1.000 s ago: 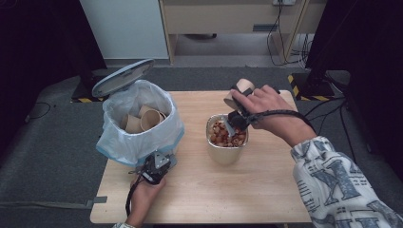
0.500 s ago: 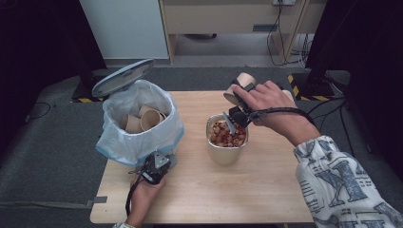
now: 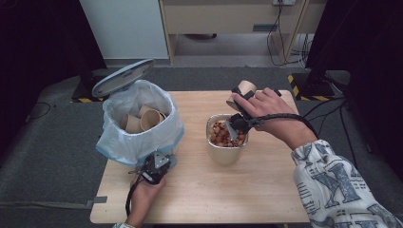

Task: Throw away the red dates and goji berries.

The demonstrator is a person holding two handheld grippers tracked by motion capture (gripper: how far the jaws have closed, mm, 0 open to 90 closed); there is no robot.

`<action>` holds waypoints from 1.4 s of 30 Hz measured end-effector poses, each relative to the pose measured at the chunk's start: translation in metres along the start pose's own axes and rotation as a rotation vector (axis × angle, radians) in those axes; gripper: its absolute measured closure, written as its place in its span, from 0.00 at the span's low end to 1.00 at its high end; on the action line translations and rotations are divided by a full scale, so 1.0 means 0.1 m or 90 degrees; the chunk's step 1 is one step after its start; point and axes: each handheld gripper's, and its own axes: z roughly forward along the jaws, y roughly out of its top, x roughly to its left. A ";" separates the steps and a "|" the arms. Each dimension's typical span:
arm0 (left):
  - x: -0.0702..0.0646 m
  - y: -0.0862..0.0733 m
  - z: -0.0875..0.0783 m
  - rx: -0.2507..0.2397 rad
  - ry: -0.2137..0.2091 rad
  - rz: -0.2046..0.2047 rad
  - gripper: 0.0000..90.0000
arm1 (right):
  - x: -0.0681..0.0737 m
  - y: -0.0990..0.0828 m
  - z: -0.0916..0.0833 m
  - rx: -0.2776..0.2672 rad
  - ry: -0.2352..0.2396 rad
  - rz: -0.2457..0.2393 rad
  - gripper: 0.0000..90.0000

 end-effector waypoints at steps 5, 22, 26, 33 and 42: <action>0.01 0.00 0.00 0.000 -0.002 -0.002 1.00 | 0.00 -0.07 -0.02 -0.011 0.006 0.054 0.37; 0.01 0.00 0.00 -0.002 -0.003 -0.001 1.00 | 0.12 -0.40 0.02 -0.090 0.055 0.344 0.36; 0.01 0.00 0.00 -0.002 -0.002 -0.001 1.00 | 0.18 -0.47 0.02 -0.102 0.061 0.398 0.36; 0.01 0.00 0.00 -0.003 -0.004 -0.003 1.00 | 0.24 -0.62 0.02 -0.120 0.073 0.483 0.36; 0.01 0.00 0.00 -0.003 -0.004 -0.004 1.00 | 0.36 -0.77 0.03 -0.128 0.088 0.557 0.36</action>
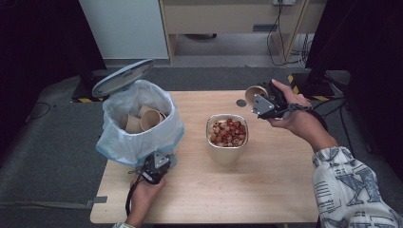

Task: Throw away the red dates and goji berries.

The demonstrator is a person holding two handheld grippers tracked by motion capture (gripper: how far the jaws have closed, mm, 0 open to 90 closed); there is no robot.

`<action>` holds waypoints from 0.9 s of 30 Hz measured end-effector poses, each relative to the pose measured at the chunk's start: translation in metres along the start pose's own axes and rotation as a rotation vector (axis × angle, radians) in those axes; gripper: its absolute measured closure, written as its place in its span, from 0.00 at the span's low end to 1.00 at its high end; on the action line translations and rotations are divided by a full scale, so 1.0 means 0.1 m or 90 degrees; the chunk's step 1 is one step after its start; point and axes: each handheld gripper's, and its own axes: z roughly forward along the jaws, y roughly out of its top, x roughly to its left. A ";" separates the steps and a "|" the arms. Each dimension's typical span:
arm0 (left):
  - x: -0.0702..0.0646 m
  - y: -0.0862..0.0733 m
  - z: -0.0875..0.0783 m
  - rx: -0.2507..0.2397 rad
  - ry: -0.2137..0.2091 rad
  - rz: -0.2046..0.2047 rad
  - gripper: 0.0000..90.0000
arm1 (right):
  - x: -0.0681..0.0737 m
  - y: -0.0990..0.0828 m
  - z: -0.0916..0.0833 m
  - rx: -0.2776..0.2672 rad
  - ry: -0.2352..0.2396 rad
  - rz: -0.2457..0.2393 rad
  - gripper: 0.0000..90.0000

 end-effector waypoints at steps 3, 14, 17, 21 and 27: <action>0.00 0.00 0.00 0.002 0.000 0.002 1.00 | 0.00 -0.07 0.00 0.001 0.007 0.013 0.36; 0.01 0.00 0.00 0.002 -0.002 0.001 1.00 | 0.01 -0.23 -0.01 -0.007 0.013 0.056 0.36; 0.01 0.00 0.00 0.002 -0.003 0.000 1.00 | 0.02 -0.27 -0.02 -0.010 0.016 0.067 0.36; 0.01 0.00 0.00 0.001 -0.002 0.001 1.00 | 0.02 -0.34 -0.04 -0.022 0.027 0.093 0.36; 0.00 0.00 0.00 0.001 -0.001 0.002 1.00 | 0.05 -0.46 -0.06 -0.033 0.041 0.132 0.35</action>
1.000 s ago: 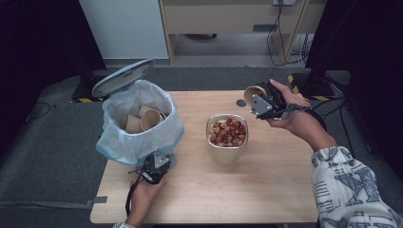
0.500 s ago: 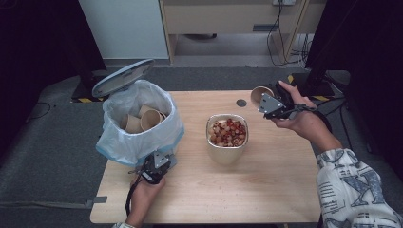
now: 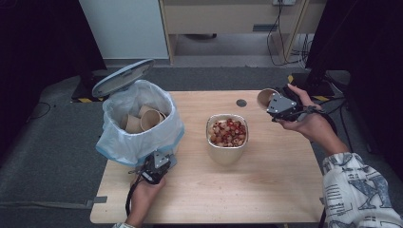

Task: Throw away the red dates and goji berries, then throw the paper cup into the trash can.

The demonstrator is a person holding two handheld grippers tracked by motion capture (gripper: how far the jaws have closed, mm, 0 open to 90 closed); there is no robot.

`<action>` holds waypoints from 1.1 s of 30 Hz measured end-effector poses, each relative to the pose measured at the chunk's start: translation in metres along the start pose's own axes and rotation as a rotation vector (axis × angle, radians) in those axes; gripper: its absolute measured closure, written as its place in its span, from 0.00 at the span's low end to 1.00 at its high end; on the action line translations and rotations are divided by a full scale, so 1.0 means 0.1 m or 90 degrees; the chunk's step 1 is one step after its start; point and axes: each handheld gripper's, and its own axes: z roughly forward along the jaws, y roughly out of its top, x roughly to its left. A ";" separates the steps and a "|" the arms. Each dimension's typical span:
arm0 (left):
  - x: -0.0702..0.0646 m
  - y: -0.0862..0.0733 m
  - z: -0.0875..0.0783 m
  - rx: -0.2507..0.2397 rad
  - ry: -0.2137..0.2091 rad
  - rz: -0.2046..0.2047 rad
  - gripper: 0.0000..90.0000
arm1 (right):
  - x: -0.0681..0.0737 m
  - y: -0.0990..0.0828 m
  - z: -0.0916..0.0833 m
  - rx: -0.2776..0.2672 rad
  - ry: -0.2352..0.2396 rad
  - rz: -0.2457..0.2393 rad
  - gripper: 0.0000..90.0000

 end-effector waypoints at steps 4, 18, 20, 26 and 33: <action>0.00 0.00 0.00 0.000 0.001 0.000 1.00 | 0.00 -0.04 -0.02 -0.006 0.007 0.015 0.35; 0.00 0.00 0.00 0.000 0.000 0.000 1.00 | 0.03 -0.12 -0.01 -0.020 0.042 0.064 0.35; 0.00 0.00 0.00 0.000 0.000 0.000 1.00 | 0.02 -0.13 -0.02 -0.024 0.047 0.075 0.35; 0.00 0.00 0.00 0.000 0.001 0.000 1.00 | 0.00 -0.20 -0.02 -0.037 0.068 0.120 0.35; 0.00 0.00 0.00 0.000 0.000 0.000 1.00 | -0.04 -0.23 -0.03 -0.051 0.088 0.161 0.35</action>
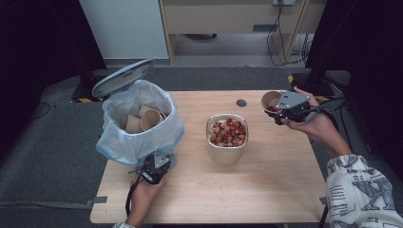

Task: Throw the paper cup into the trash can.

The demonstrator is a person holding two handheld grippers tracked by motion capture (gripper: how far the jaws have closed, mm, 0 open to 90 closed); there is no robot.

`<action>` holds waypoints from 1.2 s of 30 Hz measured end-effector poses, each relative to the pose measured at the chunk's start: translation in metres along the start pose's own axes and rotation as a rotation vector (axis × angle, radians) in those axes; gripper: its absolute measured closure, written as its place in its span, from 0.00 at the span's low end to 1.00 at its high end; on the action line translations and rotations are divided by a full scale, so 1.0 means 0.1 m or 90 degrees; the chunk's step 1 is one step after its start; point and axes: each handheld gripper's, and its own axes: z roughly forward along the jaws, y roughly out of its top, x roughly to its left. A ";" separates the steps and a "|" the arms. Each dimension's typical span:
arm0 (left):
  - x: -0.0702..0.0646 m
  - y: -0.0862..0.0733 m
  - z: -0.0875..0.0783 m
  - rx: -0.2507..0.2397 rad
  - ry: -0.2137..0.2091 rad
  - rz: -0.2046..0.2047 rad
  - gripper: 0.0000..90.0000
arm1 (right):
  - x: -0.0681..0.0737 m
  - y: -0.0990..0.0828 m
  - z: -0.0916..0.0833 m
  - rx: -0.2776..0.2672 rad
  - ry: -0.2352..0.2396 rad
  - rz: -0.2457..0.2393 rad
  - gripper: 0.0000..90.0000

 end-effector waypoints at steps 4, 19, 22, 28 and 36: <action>0.00 0.00 0.00 0.000 0.001 0.001 1.00 | -0.02 -0.01 0.00 -0.020 0.024 0.036 0.35; 0.00 0.00 0.00 -0.001 0.003 0.008 1.00 | -0.06 0.05 0.00 -0.077 0.107 0.135 0.34; 0.00 0.00 0.00 -0.001 0.004 0.009 1.00 | -0.07 0.08 0.00 -0.082 0.114 0.146 0.34; -0.01 0.00 0.00 0.000 0.005 0.010 1.00 | -0.09 0.14 0.02 -0.080 0.124 0.164 0.34; -0.01 0.00 0.00 0.000 0.005 0.011 1.00 | -0.10 0.23 0.05 -0.080 0.145 0.191 0.34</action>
